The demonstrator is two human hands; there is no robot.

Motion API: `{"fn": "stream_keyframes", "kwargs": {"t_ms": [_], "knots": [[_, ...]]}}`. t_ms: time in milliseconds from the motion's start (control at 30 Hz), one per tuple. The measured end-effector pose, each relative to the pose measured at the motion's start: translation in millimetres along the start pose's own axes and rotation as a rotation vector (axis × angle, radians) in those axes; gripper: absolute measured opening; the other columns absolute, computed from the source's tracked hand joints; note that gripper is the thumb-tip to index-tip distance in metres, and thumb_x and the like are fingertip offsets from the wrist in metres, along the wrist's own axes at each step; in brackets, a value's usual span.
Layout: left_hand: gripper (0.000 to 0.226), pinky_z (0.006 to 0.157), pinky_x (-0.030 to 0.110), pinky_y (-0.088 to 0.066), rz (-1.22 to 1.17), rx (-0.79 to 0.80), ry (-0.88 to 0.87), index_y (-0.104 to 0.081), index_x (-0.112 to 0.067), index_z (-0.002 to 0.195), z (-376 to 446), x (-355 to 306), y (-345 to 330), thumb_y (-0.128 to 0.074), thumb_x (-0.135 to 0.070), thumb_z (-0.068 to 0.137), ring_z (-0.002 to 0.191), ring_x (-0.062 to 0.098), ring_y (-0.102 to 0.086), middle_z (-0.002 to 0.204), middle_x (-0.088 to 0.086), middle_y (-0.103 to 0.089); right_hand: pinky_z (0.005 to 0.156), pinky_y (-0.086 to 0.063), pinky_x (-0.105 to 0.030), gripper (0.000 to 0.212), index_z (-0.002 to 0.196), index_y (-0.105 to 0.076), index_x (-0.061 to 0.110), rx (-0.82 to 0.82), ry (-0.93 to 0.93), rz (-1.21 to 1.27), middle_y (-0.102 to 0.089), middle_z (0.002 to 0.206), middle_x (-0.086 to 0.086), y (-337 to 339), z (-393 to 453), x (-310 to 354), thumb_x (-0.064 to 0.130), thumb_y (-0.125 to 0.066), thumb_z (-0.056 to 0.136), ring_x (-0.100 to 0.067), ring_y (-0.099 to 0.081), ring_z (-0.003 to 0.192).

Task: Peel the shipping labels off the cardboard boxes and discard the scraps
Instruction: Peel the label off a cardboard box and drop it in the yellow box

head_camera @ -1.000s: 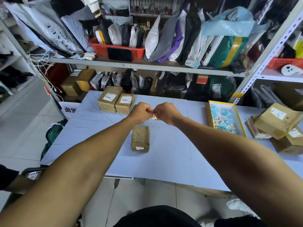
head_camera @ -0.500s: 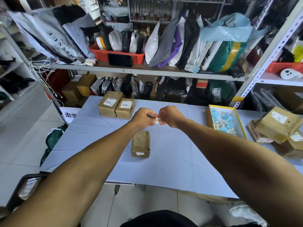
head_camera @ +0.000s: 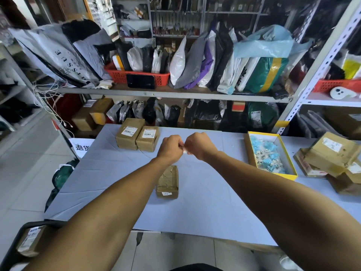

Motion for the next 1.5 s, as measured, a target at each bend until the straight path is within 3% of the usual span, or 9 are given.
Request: {"fn": "stream_keyframes", "kwargs": {"t_ms": [133,267,367,500,667,900,1167,1267,1500], "knots": [[0.027,0.07,0.029,-0.049,0.022,0.052,-0.028,-0.065,-0.014,0.109,-3.6,-3.3,-11.4,-0.062,-0.002,0.086,0.093,0.026,-0.064,0.099,0.01,-0.071,0.081,-0.051,-0.036,0.032,0.112,-0.067,0.013,-0.038,-0.015,-0.023,-0.068,0.111,-0.009,0.7,-5.2,-21.0,0.003,-0.05,0.088,-0.031,-0.058,0.107],[0.01,0.072,0.029,-0.051,0.089,0.101,-0.059,-0.075,-0.01,0.091,-2.3,-17.2,-21.1,-0.066,-0.009,0.087,0.091,0.024,-0.066,0.095,0.009,-0.072,0.089,-0.051,-0.04,0.046,0.131,-0.055,0.018,-0.036,-0.1,-0.104,-0.06,0.129,-0.009,7.1,-21.1,-55.7,0.008,-0.05,0.086,-0.034,-0.056,0.115],[0.015,0.062,0.027,-0.043,0.158,0.168,-0.073,-0.071,-0.011,0.086,1.8,-46.3,-36.4,-0.07,-0.026,0.087,0.082,0.024,-0.065,0.087,0.008,-0.069,0.089,-0.052,-0.044,0.043,0.128,-0.053,0.013,-0.064,-0.16,-0.142,-0.058,0.129,-0.011,16.4,-39.9,-89.6,0.008,-0.049,0.086,-0.036,-0.056,0.114],[0.024,0.063,0.029,-0.042,0.225,0.224,-0.148,-0.065,-0.015,0.087,1.9,-102.5,-77.3,-0.073,-0.038,0.083,0.083,0.023,-0.061,0.089,0.004,-0.065,0.085,-0.051,-0.043,0.039,0.122,-0.054,0.011,-0.102,-0.287,-0.12,-0.054,0.126,-0.013,36.6,-74.2,-150.3,0.007,-0.048,0.084,-0.037,-0.056,0.112],[0.005,0.065,0.029,-0.045,0.222,0.326,-0.263,-0.062,-0.021,0.08,0.5,-166.2,-143.9,-0.065,-0.021,0.084,0.09,0.027,-0.062,0.096,0.004,-0.066,0.08,-0.047,-0.043,0.036,0.121,-0.054,0.011,-0.126,-0.446,-0.114,-0.051,0.123,-0.016,60.9,-120.2,-234.3,0.009,-0.047,0.085,-0.039,-0.056,0.109],[0.017,0.063,0.032,-0.04,0.227,0.387,-0.326,-0.052,-0.022,0.088,16.2,-236.9,-209.8,-0.054,-0.008,0.079,0.088,0.034,-0.058,0.097,0.009,-0.064,0.082,-0.05,-0.044,0.031,0.118,-0.053,0.007,-0.136,-0.59,-0.068,-0.049,0.121,-0.019,70.2,-146.2,-319.6,0.011,-0.051,0.087,-0.04,-0.054,0.107],[0.02,0.064,0.03,-0.036,0.265,0.394,-0.381,-0.05,-0.021,0.08,93.8,-262.2,-269.0,-0.068,-0.03,0.084,0.093,0.029,-0.06,0.096,0.007,-0.066,0.079,-0.052,-0.046,0.031,0.118,-0.052,0.01,-0.092,-0.612,-0.073,-0.048,0.118,-0.015,65.4,-98.0,-367.5,0.013,-0.049,0.088,-0.038,-0.054,0.104],[0.017,0.067,0.029,-0.038,0.305,0.387,-0.417,-0.059,-0.02,0.085,115.9,-265.5,-287.4,-0.068,-0.034,0.085,0.098,0.029,-0.06,0.099,0.008,-0.068,0.082,-0.051,-0.048,0.034,0.122,-0.05,0.011,-0.047,-0.624,-0.079,-0.047,0.12,-0.015,61.6,-79.9,-387.3,0.012,-0.049,0.088,-0.039,-0.052,0.108],[0.023,0.077,0.036,-0.046,0.429,0.375,-0.51,-0.074,-0.015,0.098,138.4,-267.7,-321.1,-0.052,-0.011,0.091,0.111,0.033,-0.053,0.103,0.008,-0.071,0.087,-0.051,-0.048,0.04,0.127,-0.048,0.009,0.013,-0.627,-0.084,-0.045,0.123,-0.016,55.6,-50.2,-426.6,0.011,-0.05,0.087,-0.038,-0.05,0.112]]}}
Point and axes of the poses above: each hand's wrist, its own z-axis towards the middle knuckle, its own y-axis out of the back of the hand, x = y × z, the point moved 4 cm from there along z, towards the middle knuckle
